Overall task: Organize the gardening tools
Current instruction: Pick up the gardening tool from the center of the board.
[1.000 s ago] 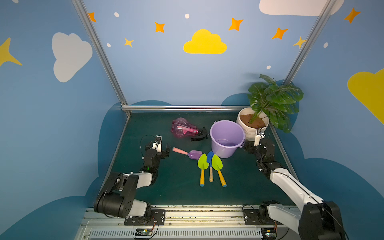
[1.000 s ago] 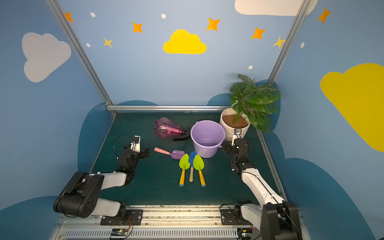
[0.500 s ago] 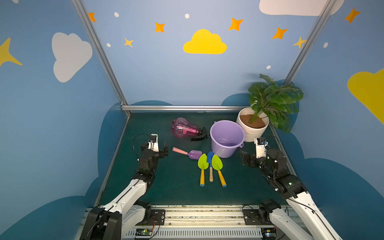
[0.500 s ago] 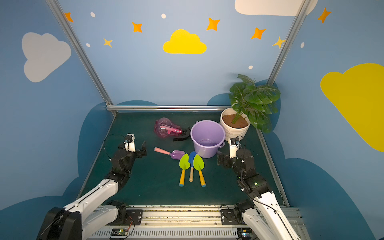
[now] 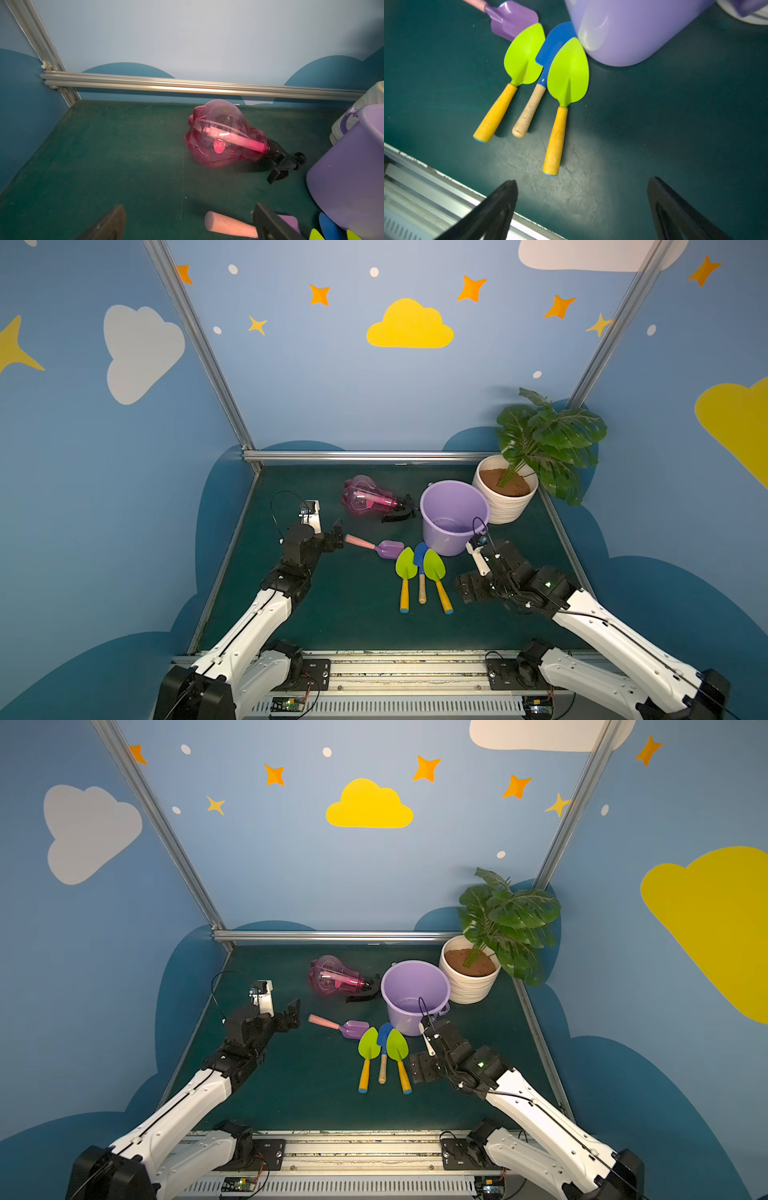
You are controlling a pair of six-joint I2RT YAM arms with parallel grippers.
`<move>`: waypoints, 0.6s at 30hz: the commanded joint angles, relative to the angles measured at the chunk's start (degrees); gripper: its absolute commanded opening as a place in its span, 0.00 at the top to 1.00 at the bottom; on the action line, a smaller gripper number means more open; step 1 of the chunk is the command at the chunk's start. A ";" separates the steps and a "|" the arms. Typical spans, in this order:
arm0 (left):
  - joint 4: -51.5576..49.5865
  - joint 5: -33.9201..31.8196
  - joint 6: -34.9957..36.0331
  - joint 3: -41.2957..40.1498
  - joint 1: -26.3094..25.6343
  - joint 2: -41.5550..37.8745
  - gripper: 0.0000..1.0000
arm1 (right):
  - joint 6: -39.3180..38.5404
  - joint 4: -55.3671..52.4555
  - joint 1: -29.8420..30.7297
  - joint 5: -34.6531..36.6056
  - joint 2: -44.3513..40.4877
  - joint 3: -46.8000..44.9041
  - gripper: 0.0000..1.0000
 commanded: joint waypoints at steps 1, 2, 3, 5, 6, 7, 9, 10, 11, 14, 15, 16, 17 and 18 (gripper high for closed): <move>-5.55 1.50 -3.20 1.67 -0.20 -0.30 0.00 | 2.95 0.73 3.47 3.48 2.41 -0.94 0.02; -6.18 1.79 -3.53 1.87 -0.21 -0.40 0.00 | 3.31 1.37 4.21 3.84 3.54 -1.07 0.02; -6.49 1.96 -3.78 1.86 -0.20 -0.60 0.00 | 3.85 2.06 4.77 4.09 4.56 -1.17 0.02; -6.71 2.18 -4.48 1.45 -0.20 -1.10 0.00 | 5.31 2.95 5.57 4.37 7.28 -1.13 0.02; -6.66 2.32 -4.81 1.15 -0.20 -1.41 0.00 | 6.32 3.11 5.75 4.38 8.68 -0.92 0.02; -6.68 2.37 -5.12 0.92 -0.20 -1.78 0.00 | 7.53 3.05 5.93 4.21 10.28 -0.64 0.02; -6.60 2.57 -5.42 0.48 -0.20 -2.51 0.00 | 8.49 3.89 6.23 3.78 12.99 -0.33 0.02; -6.52 2.74 -5.51 0.26 -0.18 -2.73 0.00 | 8.92 4.49 6.41 3.48 14.33 -0.26 0.02; -6.43 2.89 -5.57 0.13 -0.24 -3.03 0.00 | 9.34 5.60 6.59 3.07 15.54 -0.58 0.02; -6.27 3.15 -5.63 -0.23 -0.20 -3.38 0.00 | 10.56 8.36 6.62 2.60 17.75 -1.68 0.04; -6.25 3.24 -5.59 -0.26 -0.20 -3.39 0.00 | 10.76 9.20 6.62 2.42 18.26 -2.01 0.08; -6.24 3.45 -5.51 -0.34 -0.20 -3.36 0.00 | 10.99 9.88 6.62 2.20 18.74 -2.33 0.12; -6.12 3.70 -5.45 -0.39 -0.18 -3.27 0.00 | 11.42 10.62 6.62 2.02 19.18 -2.66 0.15; -6.01 3.92 -5.39 -0.43 -0.21 -3.24 0.00 | 11.75 11.49 6.62 1.47 19.73 -3.05 0.18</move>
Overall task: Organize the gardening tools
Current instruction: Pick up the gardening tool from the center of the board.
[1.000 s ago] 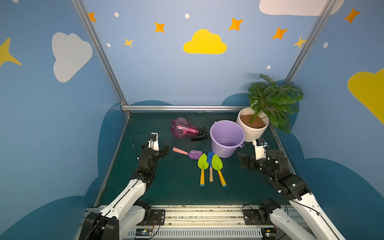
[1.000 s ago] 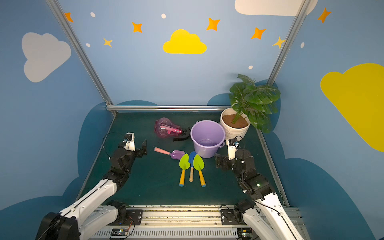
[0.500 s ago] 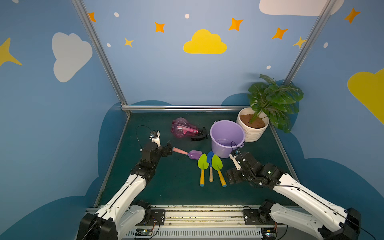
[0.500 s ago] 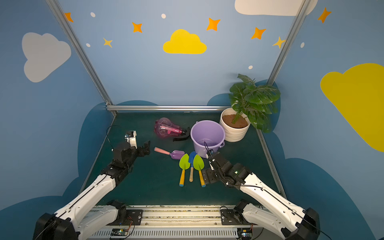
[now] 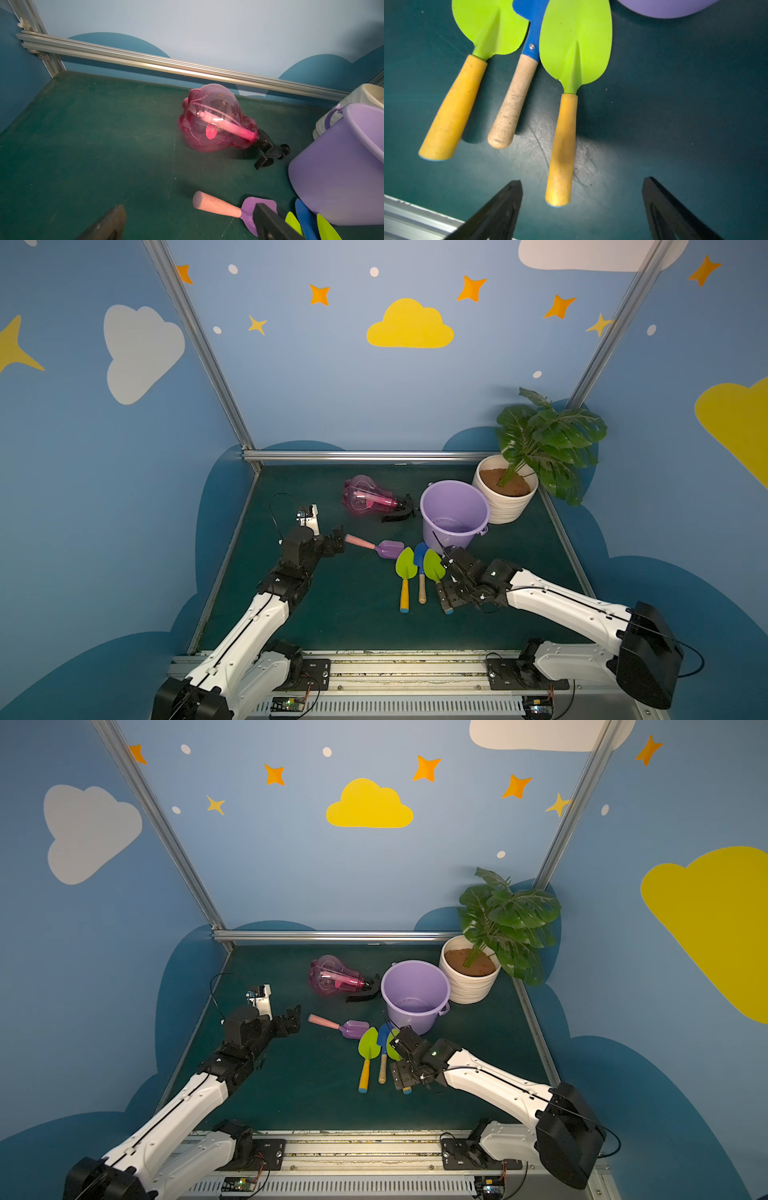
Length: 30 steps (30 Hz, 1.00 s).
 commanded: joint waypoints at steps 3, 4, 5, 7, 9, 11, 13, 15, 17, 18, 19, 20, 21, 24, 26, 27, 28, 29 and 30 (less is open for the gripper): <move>0.11 1.50 -0.36 -0.55 -0.11 -0.03 0.00 | 2.98 5.51 0.35 -2.48 2.75 -2.06 0.32; 0.18 1.53 -0.51 -0.55 -0.15 0.06 0.00 | 3.25 6.02 0.41 -2.74 3.42 -2.28 0.37; 0.29 1.52 -0.62 -0.59 -0.19 0.06 0.00 | 3.59 6.44 0.41 -2.92 4.06 -2.47 0.42; 0.61 1.43 -0.75 -0.82 -0.29 0.04 0.00 | 3.89 7.29 0.52 -3.28 5.12 -2.73 0.47; 0.71 1.43 -0.78 -1.00 -0.21 0.07 0.00 | 4.16 8.12 0.59 -3.42 6.30 -2.98 0.49; 0.67 1.49 -0.82 -1.01 -0.17 -0.03 0.00 | 4.50 8.77 0.72 -3.43 7.37 -3.12 0.52; 0.73 1.67 -0.91 -0.96 -0.19 -0.05 0.00 | 4.64 9.51 0.96 -3.47 8.58 -3.11 0.56; 0.71 1.97 -0.92 -0.93 -0.11 -0.04 0.00 | 4.81 10.25 1.26 -3.68 9.95 -3.03 0.62; 0.63 2.19 -1.00 -0.80 -0.18 0.11 0.00 | 4.91 10.84 1.62 -3.71 11.14 -2.78 0.64; 0.51 2.40 -1.08 -0.75 -0.18 0.18 0.00 | 4.98 10.98 1.85 -3.59 11.91 -2.60 0.65; 0.42 2.60 -1.15 -0.66 -0.19 0.29 0.00 | 5.06 11.05 2.10 -3.38 12.55 -2.42 0.66; 0.41 2.86 -1.19 -0.61 -0.20 0.35 0.00 | 5.16 11.05 2.27 -3.08 13.05 -2.25 0.67; 0.33 3.06 -1.27 -0.55 -0.19 0.39 0.00 | 5.18 11.06 2.49 -2.75 13.72 -2.14 0.68; 0.23 3.59 -1.62 -0.29 -0.13 0.47 0.00 | 5.33 10.31 3.02 -1.41 14.90 -1.59 0.75; 0.23 3.92 -1.80 -0.31 -0.19 0.35 0.00 | 5.48 9.86 3.33 -0.31 14.73 -1.51 0.79; 0.25 4.08 -1.95 -0.26 -0.20 0.27 0.00 | 5.54 9.53 3.39 0.20 14.50 -1.54 0.80; 0.23 4.26 -1.98 -0.25 -0.16 0.15 0.00 | 5.61 9.14 3.42 0.66 14.15 -1.48 0.82; 0.23 4.44 -2.11 -0.23 -0.15 0.17 0.00 | 5.62 8.86 3.47 1.08 13.67 -1.47 0.84; 0.23 4.56 -2.27 -0.22 -0.20 0.14 0.00 | 5.62 8.45 3.49 1.54 13.26 -1.54 0.86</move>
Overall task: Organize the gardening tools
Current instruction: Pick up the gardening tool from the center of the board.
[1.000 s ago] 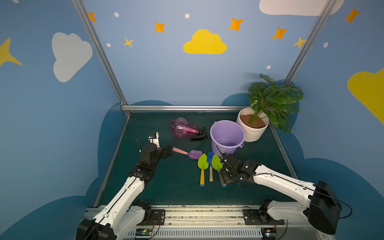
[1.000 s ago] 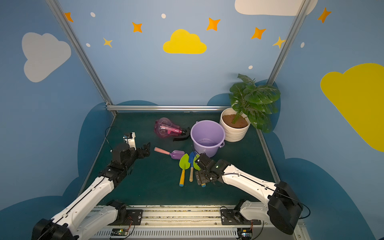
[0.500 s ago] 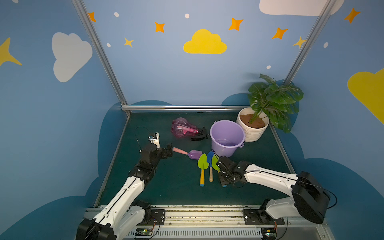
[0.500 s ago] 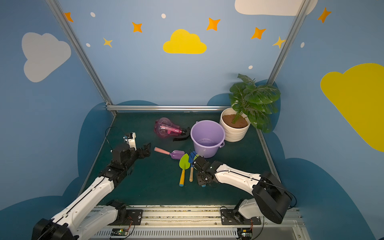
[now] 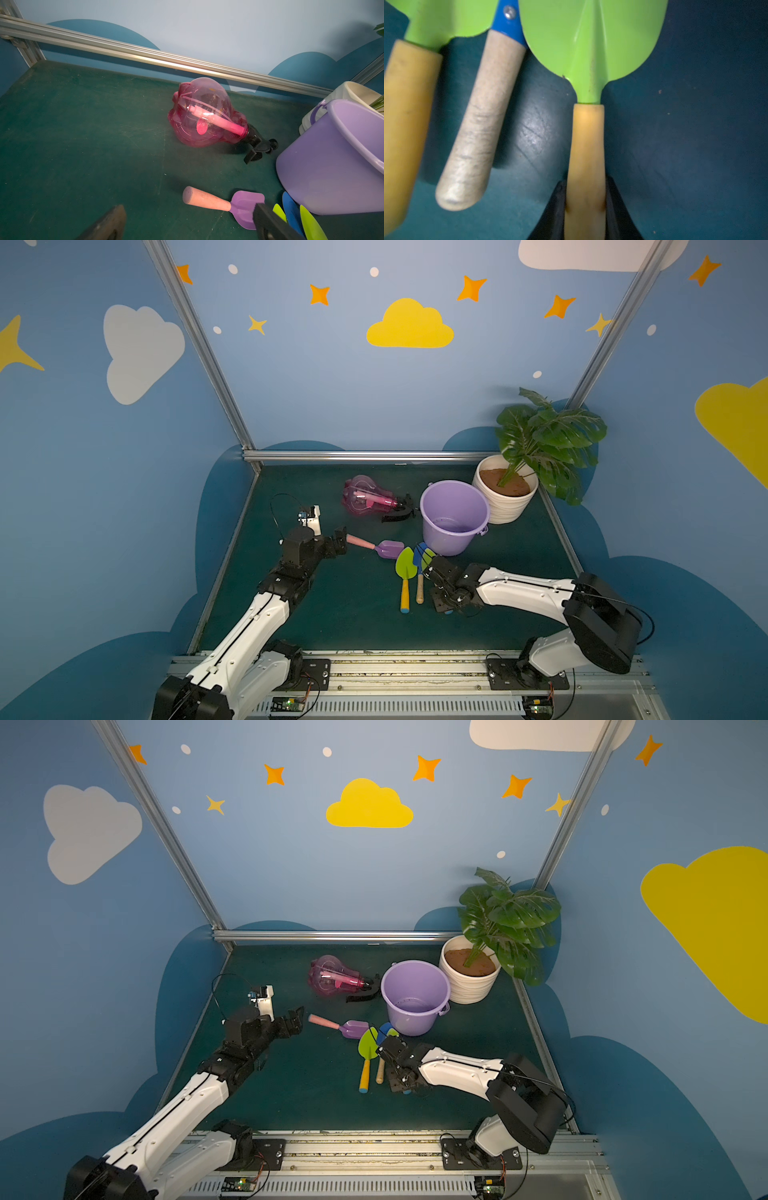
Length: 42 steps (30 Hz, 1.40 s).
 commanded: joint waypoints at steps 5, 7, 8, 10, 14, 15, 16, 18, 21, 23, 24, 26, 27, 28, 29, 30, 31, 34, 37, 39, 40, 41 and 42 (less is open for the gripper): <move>-1.02 2.94 -1.54 1.18 -0.20 0.13 0.00 | 0.01 -2.82 0.58 4.51 -3.60 0.07 0.95; -1.80 4.42 -1.98 1.94 -0.16 0.50 0.00 | -1.12 -3.03 0.78 5.23 -5.63 -0.12 0.98; -2.62 5.22 -2.61 2.53 -0.20 0.81 0.00 | -1.87 -3.04 0.99 5.67 -6.73 -0.22 1.00; -3.98 7.43 -3.79 4.03 -0.36 1.55 0.00 | -3.79 -2.91 1.46 6.27 -9.02 -0.52 1.00; -5.89 13.18 -6.59 6.56 -1.01 3.64 0.00 | -8.87 -1.59 3.00 5.99 -13.11 -0.96 1.00; -5.87 15.08 -7.17 6.91 -1.32 4.15 0.00 | -9.91 -1.17 3.34 6.13 -14.18 -1.06 1.00; -5.72 16.80 -7.56 7.20 -1.75 4.60 0.00 | -10.76 -0.74 3.91 6.31 -15.08 -1.11 1.00; -5.73 19.45 -8.58 7.71 -2.83 5.58 0.00 | -12.52 0.26 4.65 6.28 -16.89 -1.41 1.00; -5.75 24.18 -10.49 8.45 -4.77 6.83 0.00 | -14.63 1.95 5.85 6.30 -19.21 -1.95 1.00; -5.47 25.67 -11.93 8.92 -6.50 7.65 0.01 | -15.60 3.11 6.52 6.52 -20.33 -2.26 1.00; -4.99 26.46 -12.49 9.06 -7.46 8.21 0.01 | -16.01 3.61 6.77 6.76 -20.83 -2.32 1.00; -4.57 27.50 -13.55 9.67 -9.37 9.48 0.01 | -16.85 4.44 7.48 7.06 -21.44 -2.51 1.00; -4.48 27.82 -13.94 10.04 -10.21 10.15 0.01 | -17.22 4.89 7.71 7.21 -21.67 -2.58 1.00; -4.51 28.36 -14.27 10.49 -11.02 10.91 0.01 | -17.45 5.24 8.01 7.48 -21.85 -2.61 1.00; -4.52 28.55 -14.59 10.82 -11.87 11.74 0.01 | -17.80 5.56 8.27 7.52 -22.00 -2.62 1.00; -4.47 28.78 -14.99 11.33 -12.54 12.37 0.01 | -18.03 5.89 8.38 7.47 -21.97 -2.62 1.00; -4.39 29.08 -15.16 11.64 -13.27 13.14 0.01 | -18.22 6.06 8.64 7.51 -21.97 -2.54 1.00; -3.43 30.44 -16.02 13.10 -15.25 15.77 0.01 | -18.57 6.43 9.72 7.97 -21.89 -2.45 1.00; -2.85 31.15 -16.15 14.44 -16.62 18.67 0.05 | -18.94 7.23 10.71 8.37 -22.21 -2.61 1.00; -2.72 31.81 -16.03 15.44 -17.33 20.61 0.09 | -19.33 7.76 11.51 8.55 -22.66 -2.83 1.00; -2.61 31.89 -15.88 15.91 -17.70 21.32 0.11 | -19.42 8.04 11.70 8.60 -22.79 -2.94 1.00; -2.48 31.97 -15.72 16.32 -17.96 22.12 0.15 | -19.51 8.23 12.03 8.69 -22.91 -3.09 1.00; -2.21 32.29 -15.63 16.60 -18.16 22.68 0.19 | -19.57 8.43 12.17 8.93 -23.13 -3.20 1.00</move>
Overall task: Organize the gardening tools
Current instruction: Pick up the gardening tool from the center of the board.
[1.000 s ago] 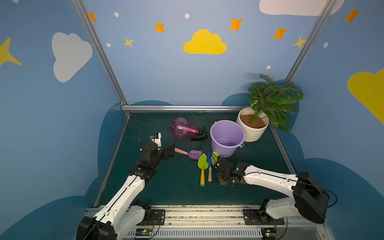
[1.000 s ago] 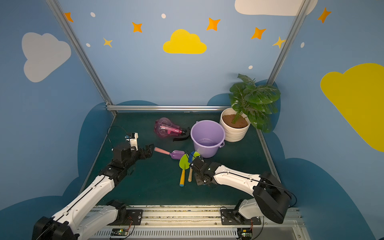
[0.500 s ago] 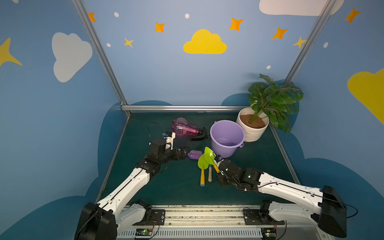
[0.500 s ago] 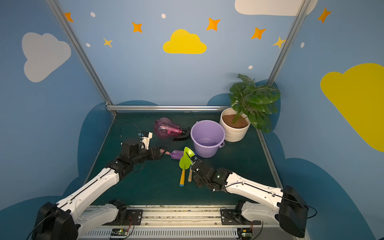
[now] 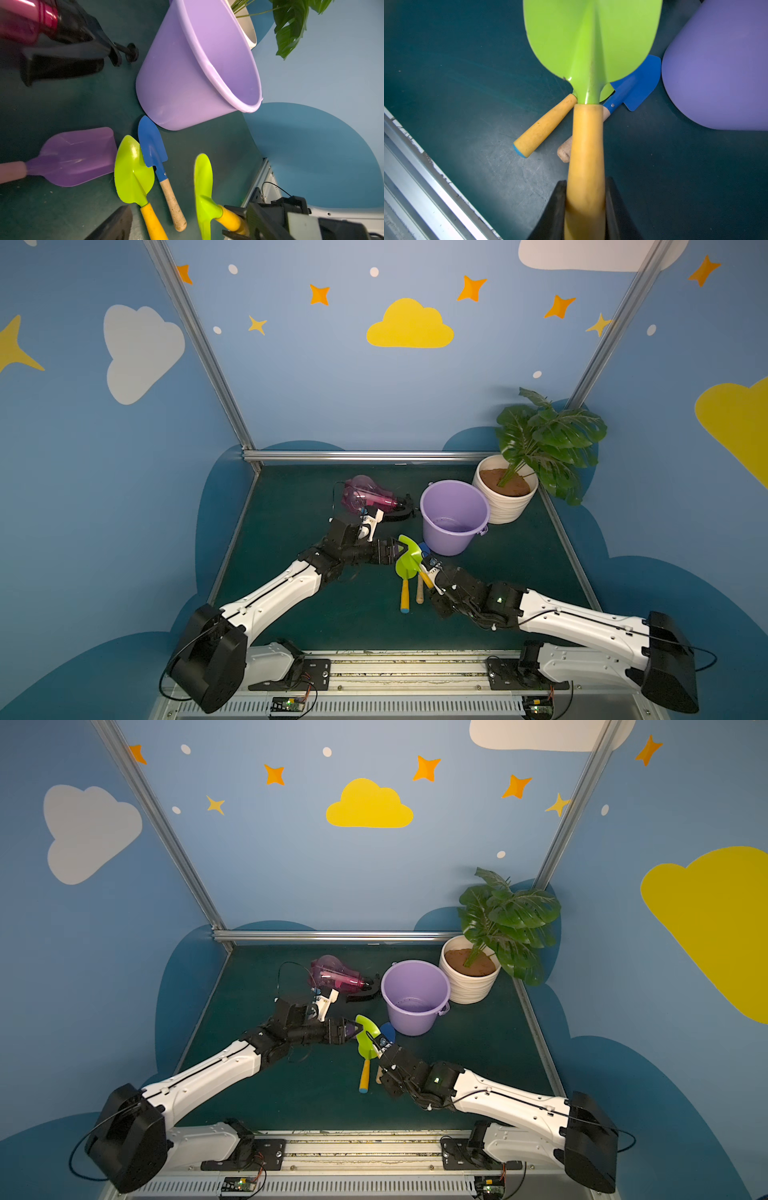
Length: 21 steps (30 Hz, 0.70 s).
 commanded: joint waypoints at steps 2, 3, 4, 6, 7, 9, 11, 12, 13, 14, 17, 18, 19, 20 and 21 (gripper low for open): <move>2.49 2.47 0.38 2.02 -0.99 1.93 0.28 | -0.94 2.55 0.96 1.94 -1.77 -0.74 1.00; 3.00 2.56 0.36 2.08 -1.14 2.13 0.32 | -0.95 2.51 1.02 2.19 -1.92 -0.85 1.00; 3.35 2.54 0.38 2.06 -1.21 2.23 0.35 | -0.97 2.50 1.03 2.38 -2.08 -0.95 1.00; 3.99 2.43 0.38 2.01 -1.21 2.21 0.40 | -1.03 2.31 1.03 2.63 -2.09 -1.01 1.00; 4.20 2.32 0.38 1.97 -1.19 2.19 0.43 | -1.06 2.22 1.02 2.65 -2.07 -1.03 1.00; 4.62 2.33 0.35 1.85 -1.17 2.06 0.48 | -1.27 2.15 1.10 2.70 -2.07 -1.05 1.00; 4.93 2.28 0.30 1.79 -1.21 1.95 0.56 | -1.41 2.07 1.04 2.75 -1.99 -1.02 1.00; 5.10 2.32 0.19 1.79 -1.18 1.93 0.61 | -1.42 2.06 1.04 2.81 -1.98 -1.05 1.00; 5.25 2.16 0.17 1.72 -1.13 1.73 0.65 | -1.39 2.06 1.10 2.87 -1.98 -1.05 1.00; 5.30 2.15 0.17 1.71 -1.18 1.70 0.69 | -1.30 2.00 1.09 3.02 -1.98 -1.05 1.00; 5.38 1.80 0.41 1.68 -1.19 1.36 0.78 | -0.98 1.93 1.06 3.56 -2.06 -0.89 1.00; 5.39 1.68 0.46 1.64 -1.20 1.30 0.81 | -0.80 1.89 1.08 3.78 -2.14 -0.88 1.00; 5.39 1.59 0.52 1.71 -1.22 1.20 0.84 | -0.54 1.85 1.03 3.88 -2.30 -0.75 1.00; 5.44 1.66 0.74 1.69 -1.18 1.06 0.86 | -0.27 1.55 1.03 4.01 -2.53 -0.66 1.00; 5.42 1.59 0.95 1.70 -1.18 0.86 0.89 | 0.09 1.04 0.98 4.02 -2.79 -0.35 0.96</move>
